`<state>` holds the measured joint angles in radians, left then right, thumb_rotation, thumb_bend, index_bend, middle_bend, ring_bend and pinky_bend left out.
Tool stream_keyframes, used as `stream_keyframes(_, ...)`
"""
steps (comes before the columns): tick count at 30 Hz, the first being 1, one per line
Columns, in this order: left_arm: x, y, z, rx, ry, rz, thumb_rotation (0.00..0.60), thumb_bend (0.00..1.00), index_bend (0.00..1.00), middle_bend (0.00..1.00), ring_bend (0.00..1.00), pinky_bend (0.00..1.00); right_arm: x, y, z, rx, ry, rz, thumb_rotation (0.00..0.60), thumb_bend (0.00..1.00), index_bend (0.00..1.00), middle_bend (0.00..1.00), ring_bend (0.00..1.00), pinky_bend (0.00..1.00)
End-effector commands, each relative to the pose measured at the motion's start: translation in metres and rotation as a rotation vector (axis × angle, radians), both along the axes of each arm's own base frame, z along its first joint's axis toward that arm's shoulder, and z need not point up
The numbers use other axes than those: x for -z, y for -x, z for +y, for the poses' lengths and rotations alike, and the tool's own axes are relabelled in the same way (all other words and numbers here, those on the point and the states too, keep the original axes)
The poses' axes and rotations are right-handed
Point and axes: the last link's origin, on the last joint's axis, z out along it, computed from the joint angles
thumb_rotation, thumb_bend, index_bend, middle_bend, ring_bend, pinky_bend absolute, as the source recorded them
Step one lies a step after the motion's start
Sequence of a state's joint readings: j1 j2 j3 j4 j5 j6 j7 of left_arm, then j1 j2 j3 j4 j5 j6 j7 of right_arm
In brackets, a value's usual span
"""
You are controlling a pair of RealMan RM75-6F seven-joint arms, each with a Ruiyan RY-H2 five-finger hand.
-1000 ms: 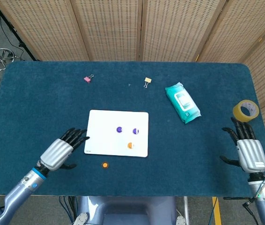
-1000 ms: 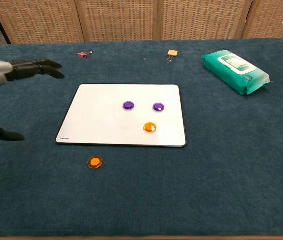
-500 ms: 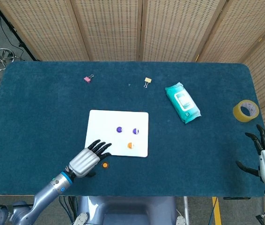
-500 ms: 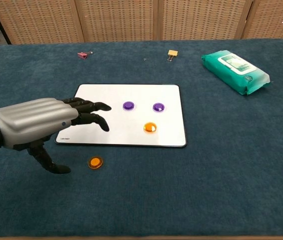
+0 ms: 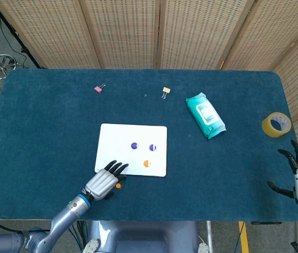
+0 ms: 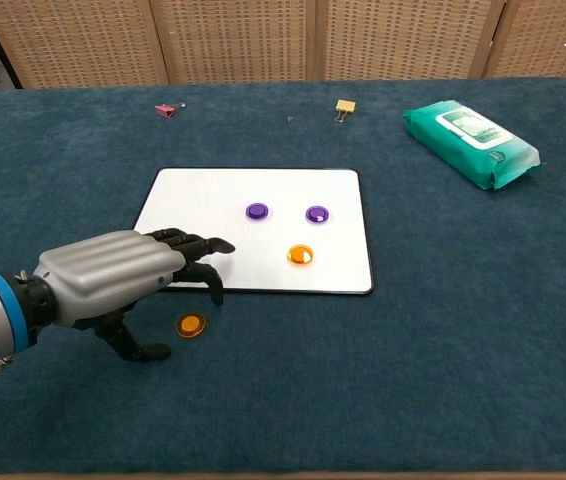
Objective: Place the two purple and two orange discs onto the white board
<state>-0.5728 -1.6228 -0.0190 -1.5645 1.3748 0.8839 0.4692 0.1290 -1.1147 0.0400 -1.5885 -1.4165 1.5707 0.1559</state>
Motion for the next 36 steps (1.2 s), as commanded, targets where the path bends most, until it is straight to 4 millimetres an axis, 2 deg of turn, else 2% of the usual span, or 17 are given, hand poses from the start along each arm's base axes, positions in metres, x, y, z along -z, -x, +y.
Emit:
stream_keyframes(1,0.003,0.000,0.000,-0.005,0.003,0.001,0.600,0.30,0.33,0.00,0.00,0.00,0.000,0.001,0.000,0.002,-0.001,0.000,0.600,0.09,0.20,0.00,0.00,0.00)
stream_keyframes(17,0.014,-0.003,0.003,-0.016,0.011,0.003,0.600,0.36,0.41,0.00,0.00,0.00,0.001,0.003,-0.002,0.012,-0.006,-0.003,0.600,0.09,0.21,0.00,0.00,0.00)
stream_keyframes(24,0.014,0.000,0.002,-0.021,-0.004,0.004,0.600,0.37,0.47,0.00,0.00,0.00,0.000,0.004,-0.002,0.014,-0.004,-0.011,0.600,0.09,0.23,0.00,0.00,0.00)
stream_keyframes(36,0.007,0.005,0.000,-0.028,-0.032,-0.001,0.600,0.38,0.48,0.00,0.00,0.00,0.002,0.004,-0.002,0.016,-0.011,-0.015,0.600,0.09,0.23,0.00,0.00,0.00)
